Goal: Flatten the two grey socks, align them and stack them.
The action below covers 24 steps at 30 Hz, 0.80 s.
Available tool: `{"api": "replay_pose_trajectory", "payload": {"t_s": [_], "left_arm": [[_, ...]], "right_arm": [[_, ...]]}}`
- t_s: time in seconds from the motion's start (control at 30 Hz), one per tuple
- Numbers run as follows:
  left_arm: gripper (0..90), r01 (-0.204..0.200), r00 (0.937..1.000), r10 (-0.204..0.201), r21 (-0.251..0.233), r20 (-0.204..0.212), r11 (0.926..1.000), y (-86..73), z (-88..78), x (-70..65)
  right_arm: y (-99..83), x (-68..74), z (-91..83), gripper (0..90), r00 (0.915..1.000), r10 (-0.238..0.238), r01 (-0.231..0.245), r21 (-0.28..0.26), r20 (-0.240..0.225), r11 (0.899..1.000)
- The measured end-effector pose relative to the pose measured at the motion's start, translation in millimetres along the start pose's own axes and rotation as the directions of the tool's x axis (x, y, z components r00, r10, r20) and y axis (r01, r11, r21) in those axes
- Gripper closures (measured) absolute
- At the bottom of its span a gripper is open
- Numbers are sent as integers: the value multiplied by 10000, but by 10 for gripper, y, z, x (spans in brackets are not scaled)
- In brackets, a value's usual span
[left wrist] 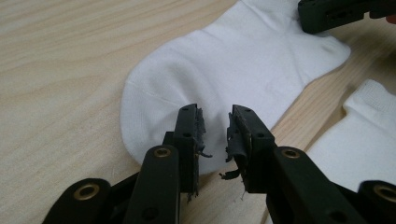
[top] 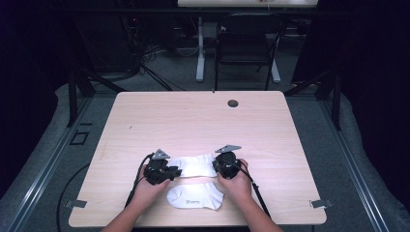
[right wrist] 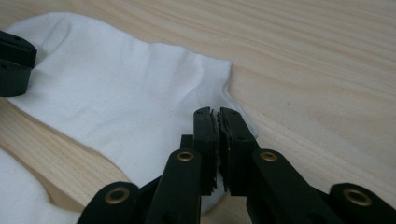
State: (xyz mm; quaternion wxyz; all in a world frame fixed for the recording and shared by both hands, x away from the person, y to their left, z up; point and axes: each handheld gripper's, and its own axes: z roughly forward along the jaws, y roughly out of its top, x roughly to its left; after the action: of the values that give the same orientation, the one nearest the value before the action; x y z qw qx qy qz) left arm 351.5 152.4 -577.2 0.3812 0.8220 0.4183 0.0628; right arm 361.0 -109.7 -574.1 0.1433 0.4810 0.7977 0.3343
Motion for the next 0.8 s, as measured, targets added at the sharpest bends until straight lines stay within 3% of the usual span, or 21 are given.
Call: {"api": "replay_pose_trajectory", "payload": {"t_s": [0.47,0.63,0.8], "left_arm": [[731,74,9999,-76,174,118,9998,-18,-21,-39],[712,-37,10000,36,156,54,9999,-3,-33,-56],[689,184,9998,-184,-116,-61,9998,23,-104,-9]], "right_arm": [[-69,-76,-64,888,9999,144,-144,2,22,9999],[-60,-67,-76,826,10000,89,-89,-26,-30,10000],[-50,-51,-139,806,9998,118,-122,-253,-160,9996]]}}
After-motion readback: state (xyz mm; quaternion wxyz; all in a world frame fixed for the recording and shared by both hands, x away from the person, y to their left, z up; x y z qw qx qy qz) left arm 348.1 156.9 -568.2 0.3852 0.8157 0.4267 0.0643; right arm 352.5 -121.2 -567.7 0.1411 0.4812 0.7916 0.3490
